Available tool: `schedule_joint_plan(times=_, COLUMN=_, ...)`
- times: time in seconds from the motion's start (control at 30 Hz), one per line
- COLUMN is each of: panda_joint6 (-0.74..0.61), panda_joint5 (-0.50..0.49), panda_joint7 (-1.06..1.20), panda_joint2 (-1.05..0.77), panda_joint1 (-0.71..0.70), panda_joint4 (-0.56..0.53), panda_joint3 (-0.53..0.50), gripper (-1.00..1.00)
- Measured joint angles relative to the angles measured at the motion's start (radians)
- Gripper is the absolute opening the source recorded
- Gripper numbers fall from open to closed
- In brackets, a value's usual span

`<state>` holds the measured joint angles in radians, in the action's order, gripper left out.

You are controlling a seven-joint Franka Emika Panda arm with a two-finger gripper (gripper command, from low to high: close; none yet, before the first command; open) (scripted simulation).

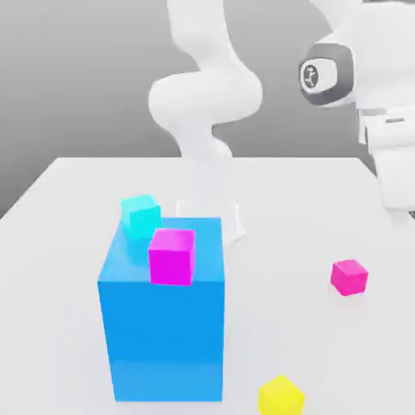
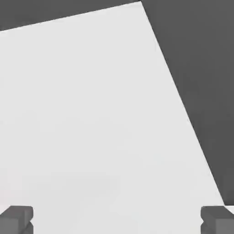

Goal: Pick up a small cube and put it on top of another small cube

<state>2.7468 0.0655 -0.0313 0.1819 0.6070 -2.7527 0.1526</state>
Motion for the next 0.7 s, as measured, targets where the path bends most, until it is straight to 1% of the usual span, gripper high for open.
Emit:
schedule_joint_plan(times=0.1, panda_joint6=0.065, panda_joint5=-0.015, panda_joint7=0.093, panda_joint2=-0.09, panda_joint1=0.061, panda_joint4=-0.066, panda_joint3=0.046, gripper=0.0)
schedule_joint_plan(times=0.2, panda_joint6=0.136, panda_joint5=-0.073, panda_joint7=0.135, panda_joint2=-0.186, panda_joint1=0.141, panda_joint4=-0.113, panda_joint3=0.074, gripper=0.0)
schedule_joint_plan(times=0.3, panda_joint6=0.22, panda_joint5=-0.173, panda_joint7=0.077, panda_joint2=-0.294, panda_joint1=0.158, panda_joint4=-0.103, panda_joint3=0.014, gripper=0.0)
schedule_joint_plan(times=0.4, panda_joint6=0.308, panda_joint5=-0.235, panda_joint7=0.032, panda_joint2=-0.402, panda_joint1=0.234, panda_joint4=-0.083, panda_joint3=-0.08, gripper=0.0)
schedule_joint_plan(times=0.43, panda_joint6=0.336, panda_joint5=-0.241, panda_joint7=0.026, panda_joint2=-0.436, panda_joint1=0.259, panda_joint4=-0.077, panda_joint3=-0.107, gripper=-1.0)
schedule_joint_plan(times=0.63, panda_joint6=0.348, panda_joint5=-0.248, panda_joint7=0.021, panda_joint2=-0.453, panda_joint1=0.268, panda_joint4=-0.074, panda_joint3=-0.117, gripper=-1.0)
schedule_joint_plan(times=0.7, panda_joint6=0.322, panda_joint5=-0.238, panda_joint7=0.029, panda_joint2=-0.42, panda_joint1=0.252, panda_joint4=-0.08, panda_joint3=-0.099, gripper=-1.0)
